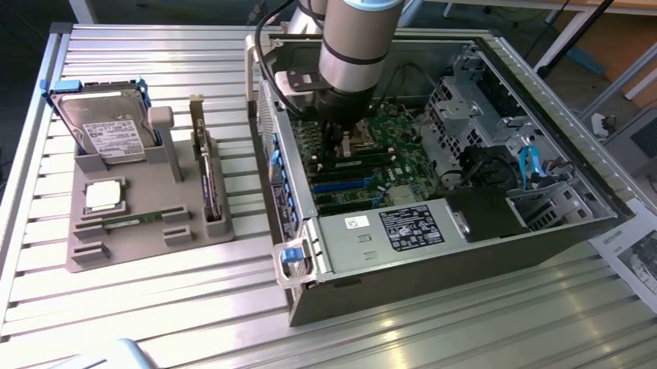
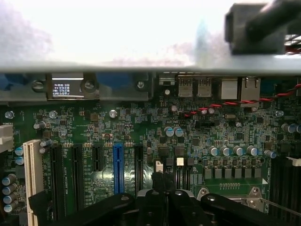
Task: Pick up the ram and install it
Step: 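Press down the ram until it locks into place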
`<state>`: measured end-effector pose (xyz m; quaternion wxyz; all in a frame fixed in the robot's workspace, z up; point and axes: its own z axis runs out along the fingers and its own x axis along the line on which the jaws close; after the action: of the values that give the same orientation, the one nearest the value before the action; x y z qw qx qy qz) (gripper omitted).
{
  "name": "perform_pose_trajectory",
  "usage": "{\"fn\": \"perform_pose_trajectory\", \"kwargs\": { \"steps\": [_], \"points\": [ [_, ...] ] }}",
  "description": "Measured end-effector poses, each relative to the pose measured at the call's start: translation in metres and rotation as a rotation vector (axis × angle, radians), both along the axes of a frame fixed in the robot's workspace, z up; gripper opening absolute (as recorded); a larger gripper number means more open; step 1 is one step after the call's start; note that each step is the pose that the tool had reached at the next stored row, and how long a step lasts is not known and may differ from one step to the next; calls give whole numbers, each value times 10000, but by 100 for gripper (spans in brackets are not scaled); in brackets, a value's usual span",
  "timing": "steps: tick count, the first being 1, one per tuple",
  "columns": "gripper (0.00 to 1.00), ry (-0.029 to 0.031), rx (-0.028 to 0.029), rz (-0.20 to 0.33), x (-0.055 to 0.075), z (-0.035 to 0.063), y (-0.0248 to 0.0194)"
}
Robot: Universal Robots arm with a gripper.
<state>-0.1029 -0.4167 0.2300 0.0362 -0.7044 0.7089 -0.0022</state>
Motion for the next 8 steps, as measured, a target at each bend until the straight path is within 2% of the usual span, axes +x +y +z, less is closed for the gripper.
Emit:
{"fn": "perform_pose_trajectory", "kwargs": {
  "steps": [2, 3, 8],
  "points": [
    [10, -3, 2, 1, 1, 27, 3],
    [10, 7, -15, 1, -1, 54, 3],
    [10, 6, -29, 0, -1, 194, 11]
  ]
}}
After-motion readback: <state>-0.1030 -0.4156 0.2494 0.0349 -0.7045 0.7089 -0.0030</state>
